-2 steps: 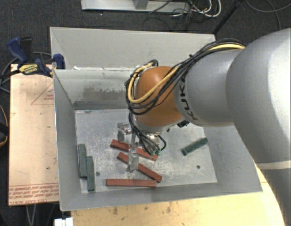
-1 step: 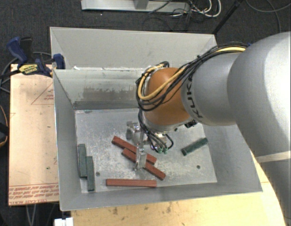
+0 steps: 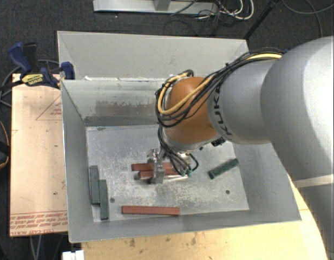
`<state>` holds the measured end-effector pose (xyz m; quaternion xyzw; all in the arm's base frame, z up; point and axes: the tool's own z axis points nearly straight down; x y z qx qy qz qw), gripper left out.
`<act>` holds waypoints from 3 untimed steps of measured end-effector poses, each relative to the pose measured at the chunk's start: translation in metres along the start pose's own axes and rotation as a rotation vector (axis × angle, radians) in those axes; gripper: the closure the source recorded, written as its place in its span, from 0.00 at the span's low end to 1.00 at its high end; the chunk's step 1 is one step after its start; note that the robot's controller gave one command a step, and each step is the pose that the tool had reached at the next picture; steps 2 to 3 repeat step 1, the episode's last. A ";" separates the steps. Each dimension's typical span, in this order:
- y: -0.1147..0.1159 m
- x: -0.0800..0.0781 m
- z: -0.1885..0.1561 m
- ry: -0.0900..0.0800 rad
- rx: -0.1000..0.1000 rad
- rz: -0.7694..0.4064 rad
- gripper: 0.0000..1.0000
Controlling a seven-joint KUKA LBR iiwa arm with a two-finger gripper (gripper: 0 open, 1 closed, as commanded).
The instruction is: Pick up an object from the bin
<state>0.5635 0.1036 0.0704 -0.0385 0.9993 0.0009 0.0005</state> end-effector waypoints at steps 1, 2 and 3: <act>-0.007 0.032 -0.142 -0.005 0.001 -0.366 1.00; -0.007 0.032 -0.142 -0.005 0.001 -0.366 1.00; -0.007 0.032 -0.142 -0.005 0.001 -0.366 1.00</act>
Offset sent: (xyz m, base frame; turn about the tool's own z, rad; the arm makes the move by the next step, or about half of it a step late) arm -0.0326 -0.0106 0.1400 -0.3677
